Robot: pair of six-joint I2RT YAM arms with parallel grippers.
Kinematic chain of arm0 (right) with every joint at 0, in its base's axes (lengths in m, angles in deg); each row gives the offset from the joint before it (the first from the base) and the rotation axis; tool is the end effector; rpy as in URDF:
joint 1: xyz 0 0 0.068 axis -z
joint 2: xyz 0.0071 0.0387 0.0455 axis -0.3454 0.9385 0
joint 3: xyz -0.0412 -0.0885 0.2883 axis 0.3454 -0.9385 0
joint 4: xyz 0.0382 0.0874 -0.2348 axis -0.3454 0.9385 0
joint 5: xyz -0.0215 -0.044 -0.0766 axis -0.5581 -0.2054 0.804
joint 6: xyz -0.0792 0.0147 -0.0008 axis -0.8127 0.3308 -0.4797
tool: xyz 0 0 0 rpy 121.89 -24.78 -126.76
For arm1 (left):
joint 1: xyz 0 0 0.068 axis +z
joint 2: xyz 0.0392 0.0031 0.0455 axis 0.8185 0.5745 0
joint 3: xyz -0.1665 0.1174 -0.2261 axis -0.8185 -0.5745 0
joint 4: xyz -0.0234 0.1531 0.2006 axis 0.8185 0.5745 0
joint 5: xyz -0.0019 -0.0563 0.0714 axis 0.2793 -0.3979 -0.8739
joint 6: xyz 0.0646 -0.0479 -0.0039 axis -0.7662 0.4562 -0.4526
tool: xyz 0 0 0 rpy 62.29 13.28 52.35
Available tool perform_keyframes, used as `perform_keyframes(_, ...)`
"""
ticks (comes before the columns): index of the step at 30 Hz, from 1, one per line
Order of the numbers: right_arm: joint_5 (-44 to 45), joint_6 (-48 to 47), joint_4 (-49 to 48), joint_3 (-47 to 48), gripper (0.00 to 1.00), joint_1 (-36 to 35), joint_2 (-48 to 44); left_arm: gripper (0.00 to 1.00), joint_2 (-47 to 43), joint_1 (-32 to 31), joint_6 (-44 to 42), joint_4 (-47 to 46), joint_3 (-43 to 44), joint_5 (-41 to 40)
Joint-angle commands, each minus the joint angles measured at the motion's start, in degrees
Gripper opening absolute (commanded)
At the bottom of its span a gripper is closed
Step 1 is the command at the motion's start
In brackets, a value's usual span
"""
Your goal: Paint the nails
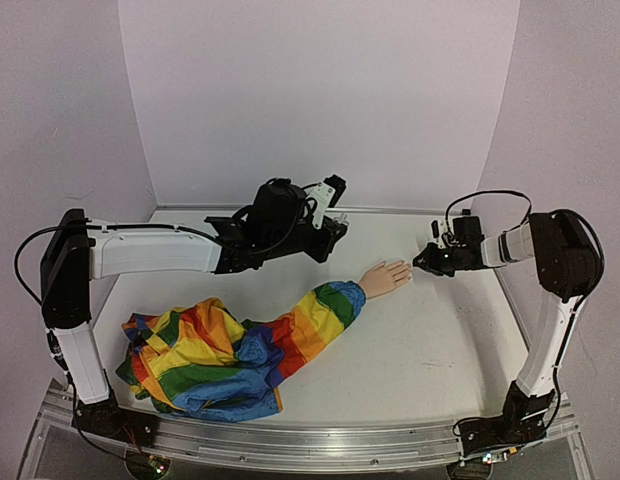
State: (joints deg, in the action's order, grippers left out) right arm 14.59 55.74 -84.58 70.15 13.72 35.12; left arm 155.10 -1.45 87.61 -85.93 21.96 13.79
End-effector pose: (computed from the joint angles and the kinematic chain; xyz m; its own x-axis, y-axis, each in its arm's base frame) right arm 0.4392 0.0758 0.1786 -0.5183 0.2284 -0.8241 -0.2952 0.8567 0.4231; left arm 0.2710 -0.3913 0.3189 -0.1861 0.2469 -0.9510 0.7524 0.6583 0.0237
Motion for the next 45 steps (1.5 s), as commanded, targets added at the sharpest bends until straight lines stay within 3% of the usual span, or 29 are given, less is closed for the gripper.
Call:
perform_keyframes(1, 0.3, 0.5, -0.4, 2.7, 0.00, -0.2, 1.2, 0.00, -3.3, -0.2, -0.5, -3.2, 0.8, -0.2)
perform_keyframes(34, 4.2, -0.9, 1.7, 4.4, 0.00, -0.3, -0.5, 0.00, -3.2, -0.2, -0.7, -3.2, 1.0, 0.0)
perform_keyframes(45, -0.2, -0.9, 1.6, 1.0, 0.00, -0.3, -3.6, 0.00, -3.9, -0.2, 0.1, -3.3, 0.6, 0.4)
